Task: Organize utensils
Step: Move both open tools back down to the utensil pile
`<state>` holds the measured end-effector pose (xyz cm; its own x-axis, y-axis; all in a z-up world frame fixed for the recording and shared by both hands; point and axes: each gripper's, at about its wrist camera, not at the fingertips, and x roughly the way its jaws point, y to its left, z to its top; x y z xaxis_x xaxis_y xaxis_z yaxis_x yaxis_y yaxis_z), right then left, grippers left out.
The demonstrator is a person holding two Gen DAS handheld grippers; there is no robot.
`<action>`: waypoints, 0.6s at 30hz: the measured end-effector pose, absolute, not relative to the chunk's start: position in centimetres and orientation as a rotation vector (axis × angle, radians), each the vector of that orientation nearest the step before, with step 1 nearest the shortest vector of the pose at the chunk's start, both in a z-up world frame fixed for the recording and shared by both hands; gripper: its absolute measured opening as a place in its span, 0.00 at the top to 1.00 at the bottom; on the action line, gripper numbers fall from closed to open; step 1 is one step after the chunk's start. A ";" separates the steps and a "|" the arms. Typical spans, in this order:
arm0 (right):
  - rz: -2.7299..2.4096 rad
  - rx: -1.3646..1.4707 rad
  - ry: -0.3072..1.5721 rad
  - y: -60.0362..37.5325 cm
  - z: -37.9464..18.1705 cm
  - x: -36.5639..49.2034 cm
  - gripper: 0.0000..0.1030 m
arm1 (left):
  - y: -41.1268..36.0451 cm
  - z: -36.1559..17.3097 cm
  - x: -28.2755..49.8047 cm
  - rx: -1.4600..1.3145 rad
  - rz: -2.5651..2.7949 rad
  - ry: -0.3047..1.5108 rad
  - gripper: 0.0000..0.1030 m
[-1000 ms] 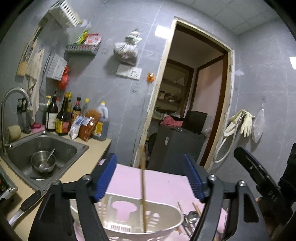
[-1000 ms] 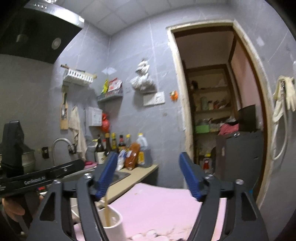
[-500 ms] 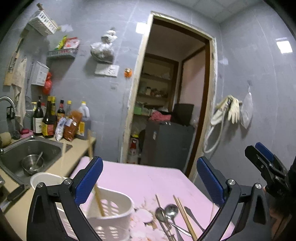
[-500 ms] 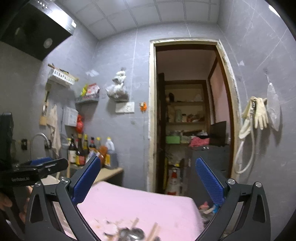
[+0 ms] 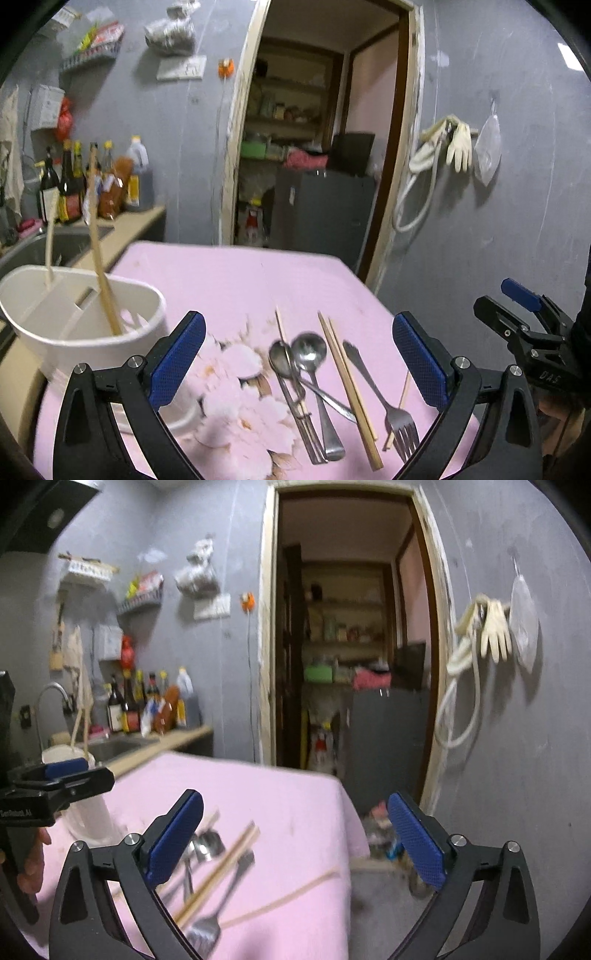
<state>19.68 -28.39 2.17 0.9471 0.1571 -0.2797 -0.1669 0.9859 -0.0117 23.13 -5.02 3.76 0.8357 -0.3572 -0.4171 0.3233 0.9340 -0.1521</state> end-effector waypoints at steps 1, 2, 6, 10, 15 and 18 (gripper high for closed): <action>0.163 -0.030 0.311 -28.6 1.7 19.9 0.05 | -5.4 3.3 23.4 -0.072 -0.361 0.479 0.04; 0.161 -0.027 0.336 -28.8 1.3 20.0 0.08 | -5.6 2.9 23.6 -0.066 -0.363 0.498 0.04; 0.171 -0.005 0.452 -29.5 -0.2 20.9 0.18 | -6.5 1.7 24.3 -0.048 -0.373 0.562 0.05; 0.202 0.035 0.580 -30.0 -1.8 22.3 0.33 | -7.1 0.7 25.3 -0.035 -0.372 0.626 0.17; 0.210 0.017 0.662 -29.8 -3.2 23.3 0.41 | -7.4 -0.7 27.0 -0.034 -0.357 0.707 0.29; 0.224 0.048 0.720 -29.8 -4.0 24.1 0.44 | -7.5 -1.6 27.9 -0.030 -0.348 0.759 0.36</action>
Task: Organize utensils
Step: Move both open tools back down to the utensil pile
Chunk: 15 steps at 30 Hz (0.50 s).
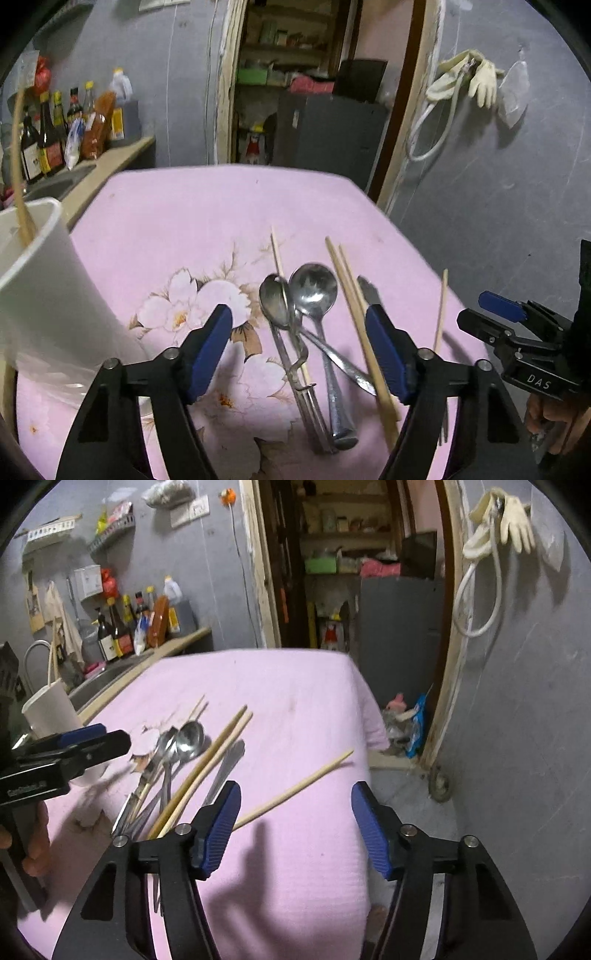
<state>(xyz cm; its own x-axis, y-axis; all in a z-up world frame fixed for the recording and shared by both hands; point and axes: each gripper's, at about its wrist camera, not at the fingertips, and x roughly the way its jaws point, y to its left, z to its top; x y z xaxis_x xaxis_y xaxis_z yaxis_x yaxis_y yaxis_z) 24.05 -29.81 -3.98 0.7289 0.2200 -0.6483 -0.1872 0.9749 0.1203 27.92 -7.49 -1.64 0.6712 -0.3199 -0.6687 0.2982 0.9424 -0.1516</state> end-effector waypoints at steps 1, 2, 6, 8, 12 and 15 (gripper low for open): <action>0.225 0.056 0.736 -29.9 -4.2 24.4 0.44 | -7.4 -2.0 28.3 -0.035 -0.345 0.778 0.38; 0.223 0.061 0.750 -29.8 -4.4 24.6 0.46 | -7.4 -2.3 28.6 -0.042 -0.344 0.794 0.41; 0.229 0.091 0.791 -30.2 -4.8 25.8 0.50 | -7.1 -3.4 29.5 -0.064 -0.342 0.855 0.47; 0.231 0.113 0.811 -30.5 -5.0 26.4 0.50 | -6.9 -4.0 29.9 -0.076 -0.343 0.890 0.52; 0.237 0.137 0.825 -30.7 -4.9 27.4 0.50 | -6.6 -4.7 30.4 -0.101 -0.337 0.944 0.59; 0.236 0.141 0.837 -30.5 -4.9 28.3 0.55 | -6.3 -4.9 30.6 -0.094 -0.330 0.960 0.68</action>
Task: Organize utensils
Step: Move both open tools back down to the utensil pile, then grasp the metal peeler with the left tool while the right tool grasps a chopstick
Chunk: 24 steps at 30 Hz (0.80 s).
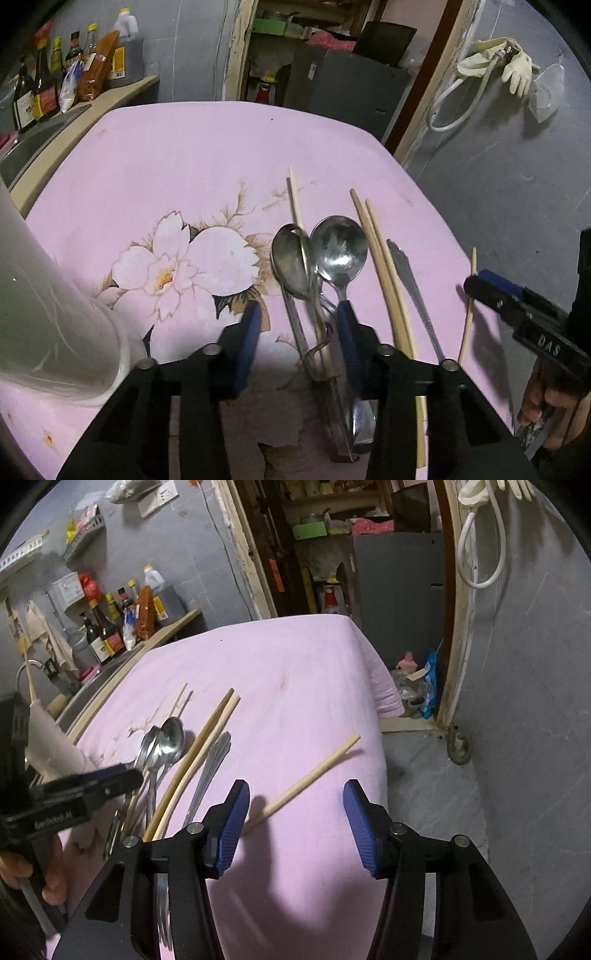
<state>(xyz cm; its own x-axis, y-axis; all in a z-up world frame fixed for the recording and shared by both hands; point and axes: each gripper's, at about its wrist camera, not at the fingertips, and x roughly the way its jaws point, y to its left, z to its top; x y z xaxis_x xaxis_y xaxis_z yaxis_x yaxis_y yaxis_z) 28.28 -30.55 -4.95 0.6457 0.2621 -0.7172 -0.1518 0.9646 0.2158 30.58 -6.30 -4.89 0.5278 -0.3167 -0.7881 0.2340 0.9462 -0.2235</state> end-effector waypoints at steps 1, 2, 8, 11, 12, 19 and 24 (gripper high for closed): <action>0.238 0.144 0.841 -30.6 -5.0 28.6 0.56 | -6.2 -4.9 30.6 -0.095 -0.333 0.965 0.70; 0.236 0.149 0.844 -30.6 -5.0 28.8 0.59 | -6.2 -4.9 30.6 -0.101 -0.338 0.969 0.74; 0.261 0.183 0.846 -30.9 -4.9 29.4 0.82 | -6.1 -4.7 30.2 -0.101 -0.343 0.976 0.82; 0.298 0.200 0.856 -30.4 -5.0 29.4 0.85 | -5.8 -4.6 29.8 -0.123 -0.334 0.981 0.83; 0.314 0.200 0.858 -30.2 -5.0 29.4 0.86 | -5.6 -4.5 29.7 -0.131 -0.329 0.983 0.84; 0.412 0.125 0.875 -27.0 -5.1 28.3 0.92 | -4.4 -3.9 27.4 -0.146 -0.309 1.000 0.84; 0.425 0.059 0.871 -25.6 -5.0 27.0 0.94 | -3.1 -3.2 24.9 -0.171 -0.306 0.997 0.84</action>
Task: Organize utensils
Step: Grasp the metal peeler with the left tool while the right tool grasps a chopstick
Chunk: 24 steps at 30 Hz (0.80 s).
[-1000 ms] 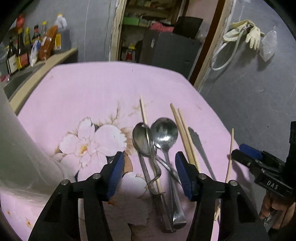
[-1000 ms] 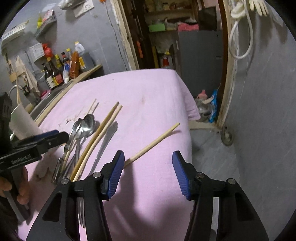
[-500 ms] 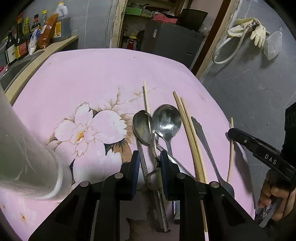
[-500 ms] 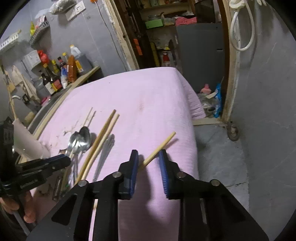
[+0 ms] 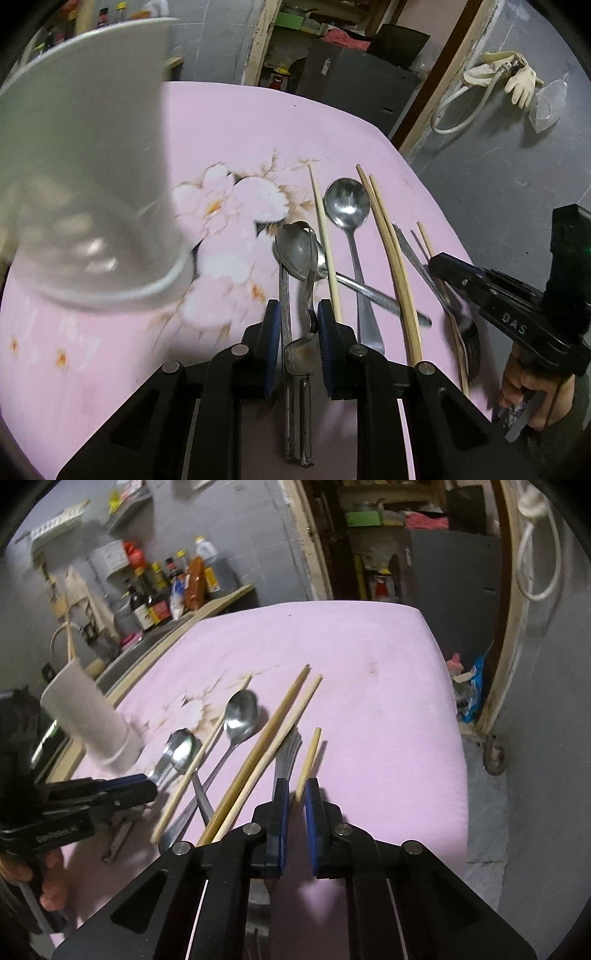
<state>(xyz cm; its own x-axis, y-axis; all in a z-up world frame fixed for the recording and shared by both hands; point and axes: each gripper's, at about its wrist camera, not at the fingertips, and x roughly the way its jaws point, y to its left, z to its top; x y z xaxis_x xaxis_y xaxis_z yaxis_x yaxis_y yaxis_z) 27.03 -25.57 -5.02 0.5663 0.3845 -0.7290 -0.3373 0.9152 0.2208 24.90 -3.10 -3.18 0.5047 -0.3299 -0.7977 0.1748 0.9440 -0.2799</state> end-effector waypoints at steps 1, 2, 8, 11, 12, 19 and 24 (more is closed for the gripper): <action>0.420 0.045 0.867 -25.5 -5.0 26.7 0.94 | -2.9 -3.0 24.4 -0.171 -0.304 0.993 0.84; 0.415 0.032 0.862 -25.5 -4.9 26.5 0.94 | -2.6 -2.9 23.8 -0.168 -0.301 0.988 0.84; 0.374 -0.039 0.836 -25.2 -4.6 25.7 0.94 | -1.8 -2.6 22.8 -0.149 -0.318 1.003 0.84; 0.366 -0.034 0.837 -25.4 -4.7 25.8 0.94 | -1.9 -2.6 23.1 -0.150 -0.328 1.028 0.82; 0.365 -0.032 0.838 -25.5 -4.7 25.8 0.94 | -2.0 -2.7 23.3 -0.152 -0.333 1.042 0.82; 0.356 -0.034 0.844 -25.6 -4.5 25.9 0.94 | -2.6 -3.0 24.8 -0.138 -0.371 1.110 0.79; 0.349 -0.046 0.869 -25.8 -4.7 26.2 0.93 | -3.4 -3.0 25.8 -0.112 -0.381 1.148 0.76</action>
